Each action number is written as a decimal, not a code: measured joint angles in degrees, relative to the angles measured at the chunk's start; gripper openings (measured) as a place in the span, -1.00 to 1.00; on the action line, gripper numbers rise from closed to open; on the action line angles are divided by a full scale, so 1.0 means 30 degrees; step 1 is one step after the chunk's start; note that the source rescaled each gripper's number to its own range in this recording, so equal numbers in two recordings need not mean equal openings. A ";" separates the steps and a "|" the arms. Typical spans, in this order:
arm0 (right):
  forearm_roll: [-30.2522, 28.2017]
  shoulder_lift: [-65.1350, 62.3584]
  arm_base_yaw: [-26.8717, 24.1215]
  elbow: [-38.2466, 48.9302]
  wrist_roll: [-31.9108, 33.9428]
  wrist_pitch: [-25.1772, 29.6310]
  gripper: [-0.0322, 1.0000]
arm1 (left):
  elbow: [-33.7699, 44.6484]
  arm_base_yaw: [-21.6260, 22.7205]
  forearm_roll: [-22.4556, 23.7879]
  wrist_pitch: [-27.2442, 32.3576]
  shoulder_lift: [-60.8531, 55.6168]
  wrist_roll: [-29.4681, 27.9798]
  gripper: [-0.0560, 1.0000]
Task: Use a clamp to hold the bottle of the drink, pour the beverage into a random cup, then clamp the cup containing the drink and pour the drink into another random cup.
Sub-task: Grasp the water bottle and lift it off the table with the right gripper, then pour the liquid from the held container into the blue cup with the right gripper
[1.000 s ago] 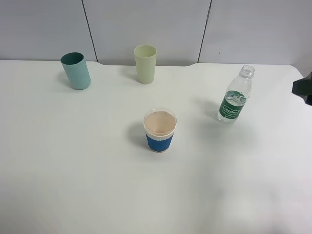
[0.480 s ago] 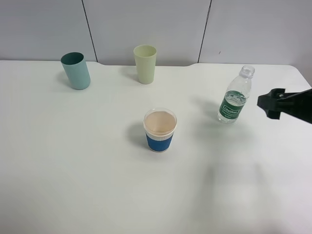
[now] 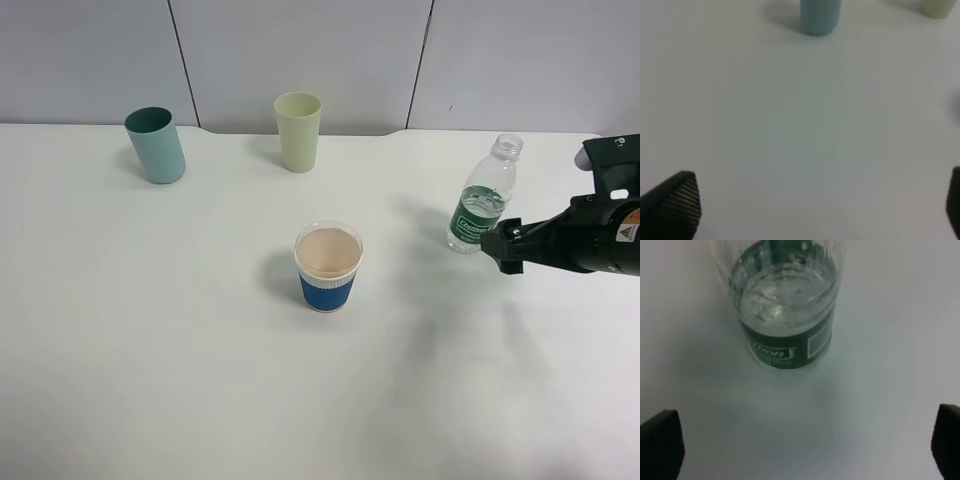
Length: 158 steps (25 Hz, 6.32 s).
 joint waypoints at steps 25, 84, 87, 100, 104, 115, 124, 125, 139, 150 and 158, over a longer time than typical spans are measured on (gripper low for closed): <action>0.1328 1.0950 0.0000 -0.0011 -0.2634 -1.6912 0.92 | 0.0000 0.0000 0.0000 0.0007 0.0000 0.0000 1.00; -0.0328 0.4333 0.0000 -0.4680 -0.3529 -0.3565 -0.93 | 0.0000 0.0000 0.0000 0.0007 0.0000 0.0016 1.00; -0.1645 0.4289 0.0022 -0.6268 -0.2782 -0.0844 -0.93 | 0.0000 0.0000 0.0000 0.0007 0.0000 0.0016 1.00; -1.4243 0.4289 0.2443 -0.9603 0.4782 0.0654 -0.93 | 0.0000 0.0000 0.0000 0.0007 0.0000 0.0016 1.00; -1.5225 0.4289 0.3608 -0.9662 0.4281 0.1258 -0.93 | 0.0000 0.0000 0.0000 0.0007 0.0000 0.0016 1.00; -1.6989 0.4289 0.7103 -0.9662 -0.1152 0.4186 -0.93 | 0.0000 0.0000 0.0000 0.0007 0.0000 0.0016 1.00; -2.0844 0.5250 0.8086 -0.9700 -0.1499 0.6045 -0.93 | 0.0000 0.0000 0.0000 0.0007 0.0000 0.0016 1.00; -2.1183 0.5406 0.8124 -0.9700 -0.1499 0.6045 -0.93 | 0.0000 0.0000 0.0000 0.0007 0.0000 0.0016 1.00; -2.5566 0.5906 0.8146 -0.9735 -0.1507 0.6008 -0.93 | 0.0000 0.0000 0.0000 0.0007 0.0000 0.0016 1.00; -2.8045 0.5906 0.8146 -0.9735 -0.1522 0.6008 -0.93 | 0.0000 0.0000 0.0000 0.0007 0.0000 0.0016 1.00; -3.0213 0.5906 0.8146 -0.9735 -0.1522 0.6027 -0.93 | 0.0000 0.0000 0.0000 0.0007 0.0000 0.0016 1.00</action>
